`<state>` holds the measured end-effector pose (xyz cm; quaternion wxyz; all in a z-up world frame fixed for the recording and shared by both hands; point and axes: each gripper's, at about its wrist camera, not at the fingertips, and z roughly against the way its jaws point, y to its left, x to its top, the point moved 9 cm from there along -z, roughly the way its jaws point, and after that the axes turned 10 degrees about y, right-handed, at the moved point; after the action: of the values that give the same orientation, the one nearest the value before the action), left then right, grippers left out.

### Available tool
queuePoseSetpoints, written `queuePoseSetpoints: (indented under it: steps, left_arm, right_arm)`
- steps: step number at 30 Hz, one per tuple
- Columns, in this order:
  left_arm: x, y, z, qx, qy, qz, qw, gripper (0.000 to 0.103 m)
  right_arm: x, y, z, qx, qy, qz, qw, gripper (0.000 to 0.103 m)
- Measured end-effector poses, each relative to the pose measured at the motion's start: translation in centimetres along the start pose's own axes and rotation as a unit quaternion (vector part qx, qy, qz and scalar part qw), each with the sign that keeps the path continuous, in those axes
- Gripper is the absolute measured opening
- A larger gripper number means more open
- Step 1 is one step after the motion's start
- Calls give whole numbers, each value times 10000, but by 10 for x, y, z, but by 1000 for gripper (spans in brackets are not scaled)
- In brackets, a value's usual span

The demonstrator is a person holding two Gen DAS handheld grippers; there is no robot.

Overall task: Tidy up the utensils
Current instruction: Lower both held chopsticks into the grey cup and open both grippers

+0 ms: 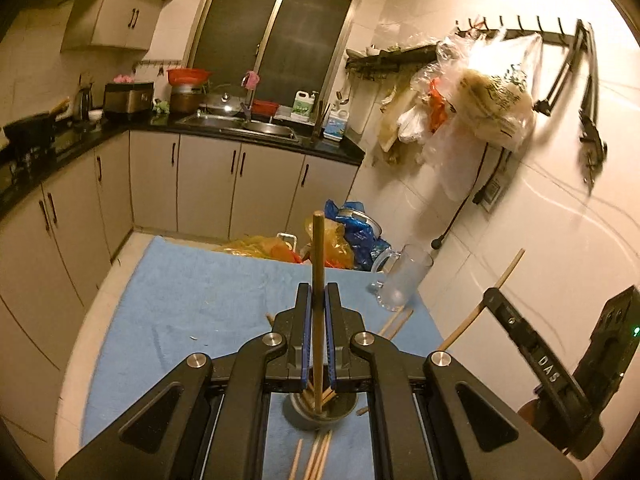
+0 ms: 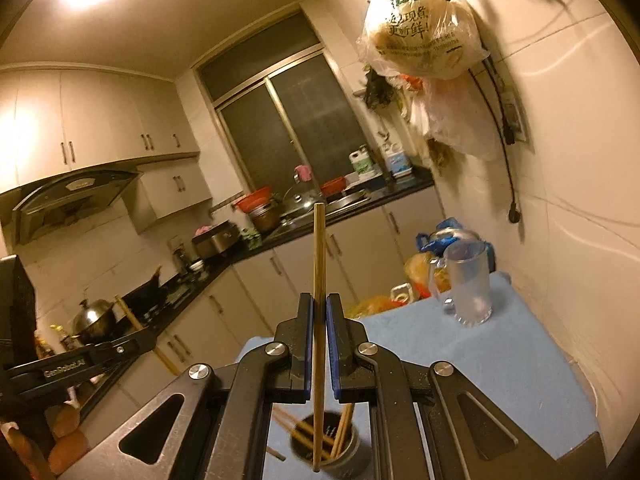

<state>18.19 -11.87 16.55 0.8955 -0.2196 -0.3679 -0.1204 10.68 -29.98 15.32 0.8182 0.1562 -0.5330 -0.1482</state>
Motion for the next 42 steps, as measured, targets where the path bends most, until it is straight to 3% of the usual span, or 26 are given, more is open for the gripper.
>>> queuePoseSetpoints:
  steps: [21, 34, 42]
  left_arm:
    - [-48, 11, -69, -38, 544, -5, 9985, 6]
    - [-58, 12, -81, -24, 731, -71, 9973, 6]
    - [-57, 17, -77, -12, 708, 23, 9975, 6]
  right_arm:
    - [-54, -29, -75, -146, 807, -181, 9965, 7]
    - [-81, -29, -95, -68, 1263, -204, 9918, 9]
    - [-78, -28, -89, -20, 1248, -207, 9920, 10]
